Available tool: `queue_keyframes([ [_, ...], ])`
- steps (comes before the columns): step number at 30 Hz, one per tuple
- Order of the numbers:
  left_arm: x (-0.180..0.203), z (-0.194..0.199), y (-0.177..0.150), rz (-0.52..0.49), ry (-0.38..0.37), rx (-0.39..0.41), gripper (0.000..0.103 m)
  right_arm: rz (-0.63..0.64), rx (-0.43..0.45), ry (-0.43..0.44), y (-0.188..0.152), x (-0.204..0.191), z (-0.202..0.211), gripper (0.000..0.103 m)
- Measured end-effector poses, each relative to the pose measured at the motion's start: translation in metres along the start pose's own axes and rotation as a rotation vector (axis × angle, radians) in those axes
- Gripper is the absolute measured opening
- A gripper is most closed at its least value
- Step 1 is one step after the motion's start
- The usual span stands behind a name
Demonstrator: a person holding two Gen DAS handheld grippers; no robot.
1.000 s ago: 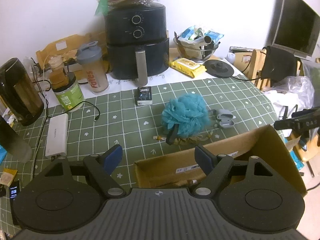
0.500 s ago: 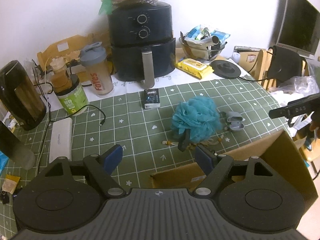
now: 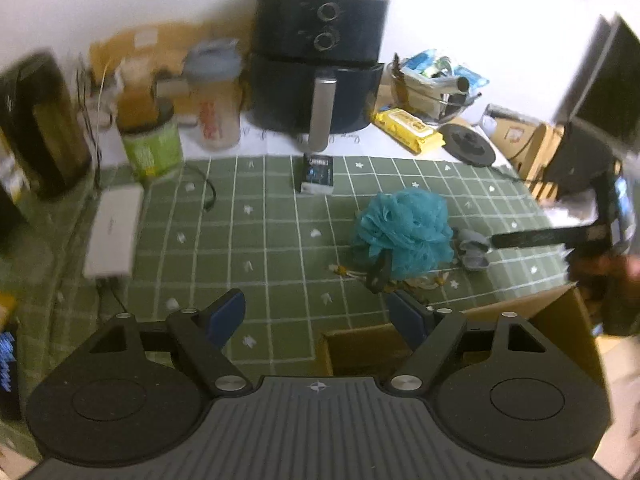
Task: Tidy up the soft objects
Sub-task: 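Reach the right gripper to the grey earbud case beside the pouf, then close the right gripper on the grey earbud case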
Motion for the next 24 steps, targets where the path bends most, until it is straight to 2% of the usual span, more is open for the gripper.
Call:
queue_keyframes([
  [3, -0.008, 0.001, -0.003, 0.053, -0.022, 0.000, 0.079, 0.005, -0.005, -0.006, 0.000, -0.005, -0.020, 0.102],
  [8, -0.017, 0.005, -0.008, 0.072, -0.009, 0.004, 0.079, -0.004, -0.012, -0.009, 0.002, -0.010, -0.048, 0.091],
  [11, -0.022, 0.007, -0.009, 0.101, -0.021, 0.006, 0.079, -0.019, -0.027, -0.010, 0.003, -0.012, -0.064, 0.084],
  [15, -0.027, 0.007, -0.009, 0.127, -0.027, 0.012, 0.079, -0.029, -0.054, -0.023, 0.000, -0.012, -0.077, 0.068],
  [24, -0.029, 0.004, 0.003, 0.116, -0.020, 0.042, 0.079, -0.030, -0.050, -0.023, 0.001, -0.009, -0.070, 0.063],
])
Point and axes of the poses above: each gripper's, at about its wrist camera, not at the fingertips, and z roughly against the way its jaws point, x to its right, y to its top, the point moved 8 cm from there along -z, roughly the way its jaws point, and after that the axes turned 7 degrees about -y, right-handed, at the moved point
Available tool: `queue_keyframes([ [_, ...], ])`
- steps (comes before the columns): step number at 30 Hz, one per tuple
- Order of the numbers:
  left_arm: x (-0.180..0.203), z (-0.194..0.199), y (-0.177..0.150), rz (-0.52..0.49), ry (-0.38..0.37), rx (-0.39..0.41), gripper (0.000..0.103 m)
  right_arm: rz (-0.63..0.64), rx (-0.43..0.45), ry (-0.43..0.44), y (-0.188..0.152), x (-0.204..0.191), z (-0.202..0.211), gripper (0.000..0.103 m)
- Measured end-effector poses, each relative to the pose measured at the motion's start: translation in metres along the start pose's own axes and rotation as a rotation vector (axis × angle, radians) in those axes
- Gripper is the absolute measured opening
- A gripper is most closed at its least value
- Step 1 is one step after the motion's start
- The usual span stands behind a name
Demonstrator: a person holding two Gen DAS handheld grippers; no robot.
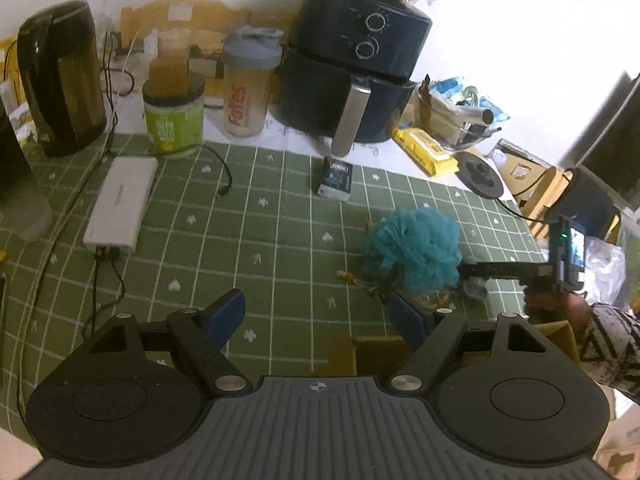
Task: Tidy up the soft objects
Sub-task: 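Close the right gripper on the grey earbud case, then grasp the teal pouf with the left gripper while the right holds the earbud case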
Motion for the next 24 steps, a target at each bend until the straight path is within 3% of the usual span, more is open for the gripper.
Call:
queue_keyframes([
  [10, 0.001, -0.010, 0.020, -0.064, 0.023, 0.027, 0.079, 0.006, 0.057, 0.034, 0.009, 0.006, 0.035, 0.063],
  [17, 0.012, -0.023, 0.032, -0.131, -0.027, 0.020, 0.079, 0.000, 0.097, 0.059, 0.009, 0.008, 0.063, 0.063],
  [24, 0.028, -0.046, 0.039, -0.214, -0.128, -0.050, 0.079, -0.032, 0.133, 0.077, 0.005, 0.011, 0.088, 0.063],
])
Point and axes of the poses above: each gripper's, at about its wrist camera, not at the fingertips, and z roughly against the way its jaws point, x to its right, y to its top, the point moved 8 cm from there along -z, roughly the way its jaws point, and after that the axes turned 7 degrees about -y, right-handed, at the moved point
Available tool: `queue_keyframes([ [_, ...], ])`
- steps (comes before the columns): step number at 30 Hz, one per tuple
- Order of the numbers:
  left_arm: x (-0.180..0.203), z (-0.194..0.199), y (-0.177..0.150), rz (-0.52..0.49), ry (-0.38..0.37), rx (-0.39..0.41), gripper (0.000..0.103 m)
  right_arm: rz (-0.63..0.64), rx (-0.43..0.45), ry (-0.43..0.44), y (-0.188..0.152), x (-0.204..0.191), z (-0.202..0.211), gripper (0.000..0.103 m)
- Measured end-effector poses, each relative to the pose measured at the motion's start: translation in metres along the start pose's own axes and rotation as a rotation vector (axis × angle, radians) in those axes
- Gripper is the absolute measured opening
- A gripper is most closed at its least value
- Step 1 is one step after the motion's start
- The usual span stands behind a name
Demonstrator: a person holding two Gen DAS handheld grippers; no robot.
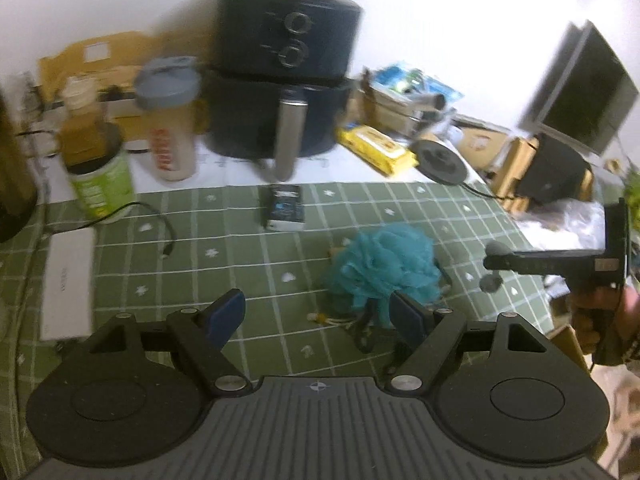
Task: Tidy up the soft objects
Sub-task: 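Grasp the teal pouf with the left gripper while the right holds the earbud case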
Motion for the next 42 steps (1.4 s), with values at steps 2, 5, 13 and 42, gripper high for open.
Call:
queue_keyframes([
  [2, 0.004, -0.008, 0.002, -0.023, -0.034, -0.032, 0.079, -0.005, 0.010, 0.003, -0.001, 0.000, 0.007, 0.063],
  [5, 0.008, -0.022, 0.002, -0.055, -0.083, -0.079, 0.079, -0.021, 0.020, 0.011, -0.002, 0.000, 0.017, 0.063],
  [13, 0.013, -0.063, 0.000, -0.087, -0.194, -0.204, 0.078, -0.047, 0.055, 0.014, -0.009, 0.001, 0.043, 0.063],
  [42, 0.020, -0.197, 0.022, -0.032, -0.329, -0.389, 0.083, -0.198, 0.089, -0.053, -0.049, 0.031, 0.095, 0.063],
])
Point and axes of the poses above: each gripper's, at about its wrist camera, not at the fingertips, and z roughly against the way its jaws point, x to its right, y to its top, the point moved 8 cm from there along -z, roughly the way its jaws point, and after that the axes turned 7 degrees about -y, right-handed, at the moved point
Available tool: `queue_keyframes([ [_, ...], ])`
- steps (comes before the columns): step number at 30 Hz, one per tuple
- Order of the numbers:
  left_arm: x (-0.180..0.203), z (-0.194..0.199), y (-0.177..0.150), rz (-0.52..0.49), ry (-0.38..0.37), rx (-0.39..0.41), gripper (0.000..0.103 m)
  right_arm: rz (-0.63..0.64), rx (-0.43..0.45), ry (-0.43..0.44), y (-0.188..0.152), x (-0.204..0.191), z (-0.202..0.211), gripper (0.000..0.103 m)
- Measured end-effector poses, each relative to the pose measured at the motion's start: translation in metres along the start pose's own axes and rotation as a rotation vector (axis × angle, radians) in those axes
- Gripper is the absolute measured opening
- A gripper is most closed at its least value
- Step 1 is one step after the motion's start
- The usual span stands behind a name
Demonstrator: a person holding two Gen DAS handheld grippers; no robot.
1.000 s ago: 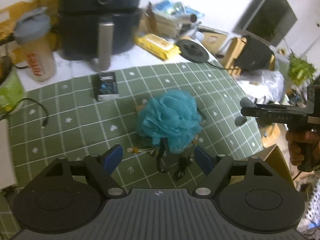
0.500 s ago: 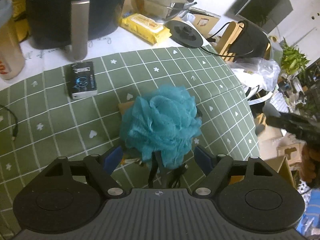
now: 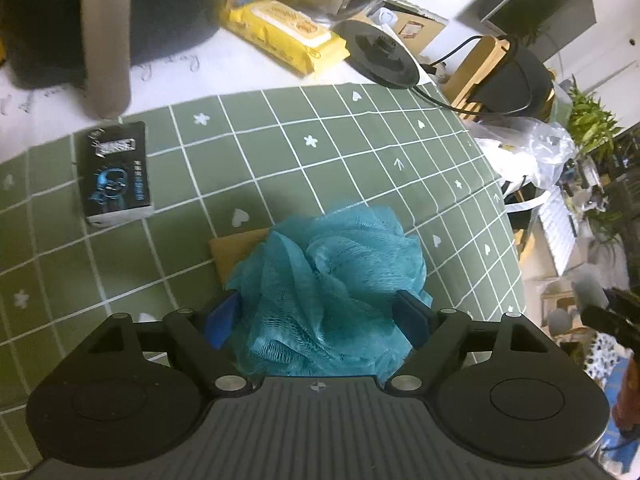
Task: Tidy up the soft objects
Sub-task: 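Grasp the teal pouf with the left gripper while the right holds the earbud case, then carry the teal pouf and earbud case over the cardboard box with both grippers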
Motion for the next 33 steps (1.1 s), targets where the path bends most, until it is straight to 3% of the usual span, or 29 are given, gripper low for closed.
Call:
queue_keyframes([
  [5, -0.001, -0.013, 0.000, 0.016, -0.022, -0.024, 0.081, -0.012, 0.002, -0.007, -0.003, 0.003, 0.004, 0.063],
  [9, 0.003, -0.016, -0.003, 0.021, -0.031, -0.037, 0.057, -0.018, 0.003, -0.008, -0.005, 0.003, 0.007, 0.063],
  [15, 0.010, 0.001, -0.002, 0.006, -0.029, 0.005, 0.032, -0.012, 0.007, 0.001, -0.006, 0.002, 0.010, 0.063],
  [21, 0.024, 0.022, -0.003, -0.035, -0.023, 0.071, 0.026, 0.006, 0.019, 0.021, -0.002, -0.001, 0.013, 0.063],
  [33, 0.053, 0.073, -0.003, -0.062, 0.026, 0.230, 0.025, 0.060, 0.055, 0.067, 0.014, -0.015, 0.031, 0.063],
])
Point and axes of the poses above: each gripper's, at about its wrist camera, not at the fingertips, and z roughly against the way its jaws point, x to its right, y to its top, the point moved 8 cm from there along -z, roughly the way its jaws point, and after that the axes turned 7 degrees about -y, right-handed, at the moved point
